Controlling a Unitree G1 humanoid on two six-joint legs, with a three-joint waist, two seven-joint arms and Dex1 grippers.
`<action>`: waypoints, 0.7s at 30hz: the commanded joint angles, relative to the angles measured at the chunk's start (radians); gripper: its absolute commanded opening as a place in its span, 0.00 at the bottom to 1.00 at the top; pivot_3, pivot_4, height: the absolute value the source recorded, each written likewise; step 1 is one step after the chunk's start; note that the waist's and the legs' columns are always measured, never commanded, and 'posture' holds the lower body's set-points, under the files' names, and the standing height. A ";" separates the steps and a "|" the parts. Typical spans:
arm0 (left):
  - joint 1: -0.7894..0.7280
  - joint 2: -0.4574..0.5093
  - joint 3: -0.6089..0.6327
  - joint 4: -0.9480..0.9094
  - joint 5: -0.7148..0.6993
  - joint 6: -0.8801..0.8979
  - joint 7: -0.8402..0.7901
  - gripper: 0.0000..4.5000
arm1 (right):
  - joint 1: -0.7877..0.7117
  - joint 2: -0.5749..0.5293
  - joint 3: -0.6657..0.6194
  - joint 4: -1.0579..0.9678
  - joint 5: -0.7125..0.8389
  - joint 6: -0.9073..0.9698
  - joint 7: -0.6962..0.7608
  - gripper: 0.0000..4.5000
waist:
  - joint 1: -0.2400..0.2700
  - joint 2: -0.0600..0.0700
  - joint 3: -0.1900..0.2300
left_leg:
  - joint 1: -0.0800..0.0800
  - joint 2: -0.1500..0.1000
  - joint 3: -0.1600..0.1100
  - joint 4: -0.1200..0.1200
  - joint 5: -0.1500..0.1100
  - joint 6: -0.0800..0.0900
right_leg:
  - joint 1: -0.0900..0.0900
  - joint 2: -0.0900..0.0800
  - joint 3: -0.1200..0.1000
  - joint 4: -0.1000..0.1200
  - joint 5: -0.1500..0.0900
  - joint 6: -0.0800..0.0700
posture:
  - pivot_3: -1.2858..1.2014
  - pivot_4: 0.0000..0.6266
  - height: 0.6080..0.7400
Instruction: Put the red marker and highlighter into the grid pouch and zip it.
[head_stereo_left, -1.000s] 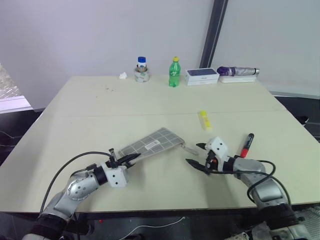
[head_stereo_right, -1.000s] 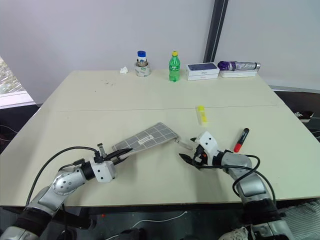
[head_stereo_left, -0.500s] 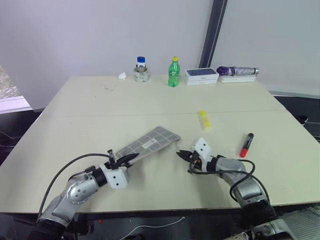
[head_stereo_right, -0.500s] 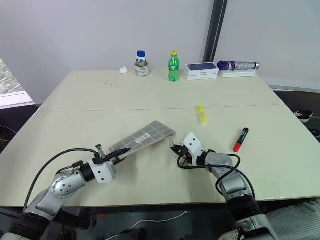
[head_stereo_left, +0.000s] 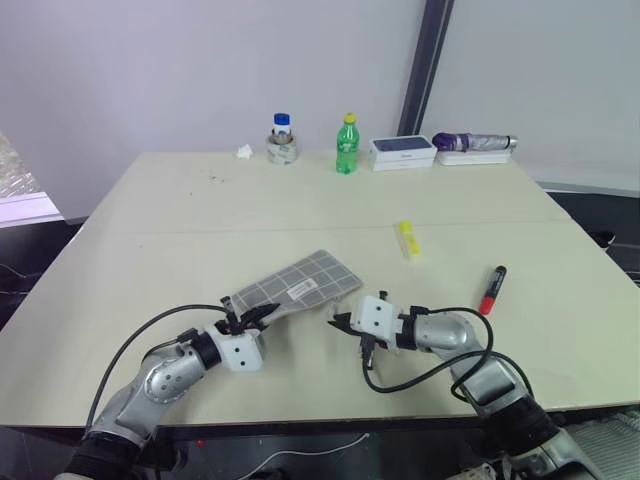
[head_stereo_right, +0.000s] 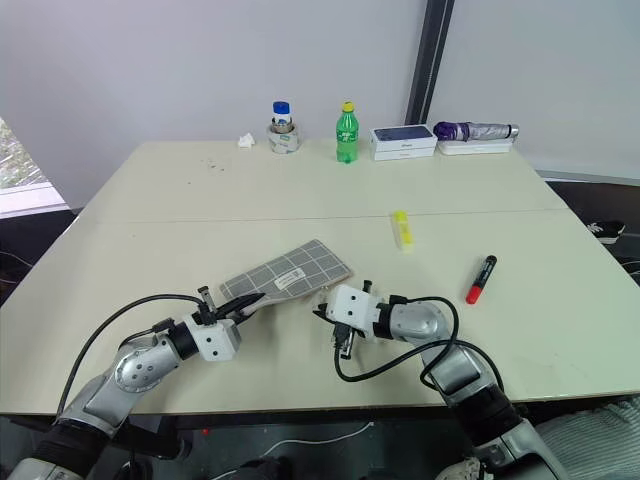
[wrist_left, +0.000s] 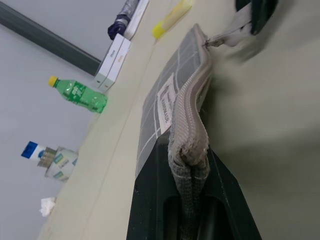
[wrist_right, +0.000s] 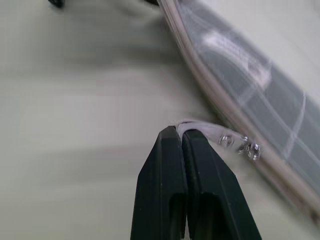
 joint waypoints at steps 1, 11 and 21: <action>-0.013 -0.003 -0.005 -0.008 0.006 -0.004 0.012 0.00 | 0.002 0.028 0.024 -0.127 0.067 -0.032 0.052 0.01 | 0.000 0.000 0.000 | 0.000 0.000 0.000 0.000 0.000 0.000 | 0.000 0.000 0.000 0.000 0.000 0.000 | 0.52 0.24 1.00; -0.074 -0.048 -0.020 0.036 0.054 0.057 0.062 0.00 | -0.116 0.014 0.097 -0.047 0.016 -0.384 0.159 0.01 | 0.000 0.000 0.000 | 0.000 -0.001 0.000 0.001 0.000 0.000 | 0.001 0.000 0.000 0.001 0.000 0.000 | 0.52 0.24 1.00; -0.095 -0.066 -0.049 0.048 0.101 0.050 0.086 0.00 | -0.213 0.048 0.111 0.108 -0.027 -0.488 0.176 0.01 | -0.001 0.000 0.000 | 0.000 -0.001 0.000 0.001 0.002 -0.004 | 0.000 0.000 0.000 0.001 0.000 0.000 | 0.52 0.24 1.00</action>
